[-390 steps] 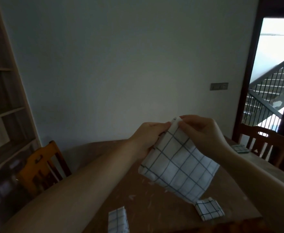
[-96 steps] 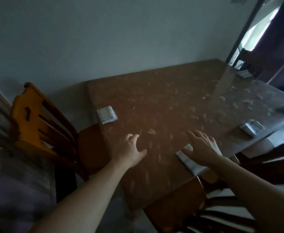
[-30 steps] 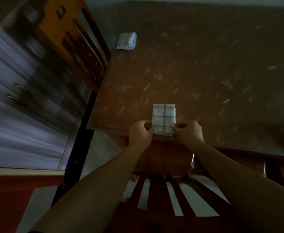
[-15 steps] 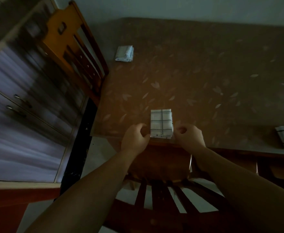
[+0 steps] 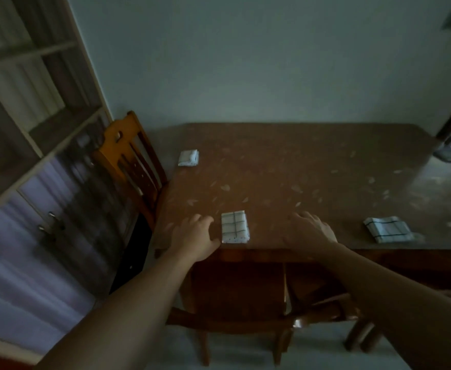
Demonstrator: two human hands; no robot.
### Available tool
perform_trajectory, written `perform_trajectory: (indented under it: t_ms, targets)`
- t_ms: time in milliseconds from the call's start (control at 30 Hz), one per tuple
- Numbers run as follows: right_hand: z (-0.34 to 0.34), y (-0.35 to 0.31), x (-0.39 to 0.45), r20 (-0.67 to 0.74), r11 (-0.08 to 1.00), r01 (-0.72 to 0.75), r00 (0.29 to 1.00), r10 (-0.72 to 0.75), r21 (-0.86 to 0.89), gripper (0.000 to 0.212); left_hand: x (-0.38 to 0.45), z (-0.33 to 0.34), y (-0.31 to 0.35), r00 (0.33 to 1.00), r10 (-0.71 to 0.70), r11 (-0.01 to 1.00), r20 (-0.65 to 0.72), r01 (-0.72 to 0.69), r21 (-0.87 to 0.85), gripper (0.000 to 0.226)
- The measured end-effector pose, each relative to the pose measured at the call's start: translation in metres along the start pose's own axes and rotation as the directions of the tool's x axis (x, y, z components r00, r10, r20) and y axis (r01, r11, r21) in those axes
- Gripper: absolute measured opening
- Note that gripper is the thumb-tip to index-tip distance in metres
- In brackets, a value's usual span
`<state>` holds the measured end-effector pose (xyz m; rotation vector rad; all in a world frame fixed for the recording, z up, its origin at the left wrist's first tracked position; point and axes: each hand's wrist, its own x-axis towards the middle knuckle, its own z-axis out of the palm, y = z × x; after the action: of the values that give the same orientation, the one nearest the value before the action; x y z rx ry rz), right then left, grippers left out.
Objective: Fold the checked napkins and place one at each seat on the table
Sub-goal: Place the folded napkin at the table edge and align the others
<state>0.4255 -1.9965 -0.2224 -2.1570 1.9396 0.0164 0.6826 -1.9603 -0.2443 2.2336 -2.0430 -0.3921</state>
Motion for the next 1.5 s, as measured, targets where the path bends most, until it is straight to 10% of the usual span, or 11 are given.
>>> perform_trajectory:
  t_ms: [400, 867, 1500]
  targets:
    - [-0.070, 0.213, -0.139, -0.191, 0.986, -0.123, 0.971, 0.143, 0.110, 0.045, -0.095, 0.002, 0.233, 0.980, 0.199, 0.980, -0.031, -0.199, 0.015, 0.060]
    - [-0.059, 0.362, -0.061, -0.120, 0.965, -0.236, 0.961, 0.249, 0.112, 0.045, 0.022, 0.080, 0.388, 0.957, 0.278, 0.961, 0.085, -0.277, -0.022, 0.059]
    - [0.028, 0.458, 0.141, 0.245, 0.867, -0.287, 0.949, 0.198, 0.408, 0.022, 0.149, 0.211, 0.457, 0.948, -0.196, 0.880, 0.251, 0.283, -0.382, 0.038]
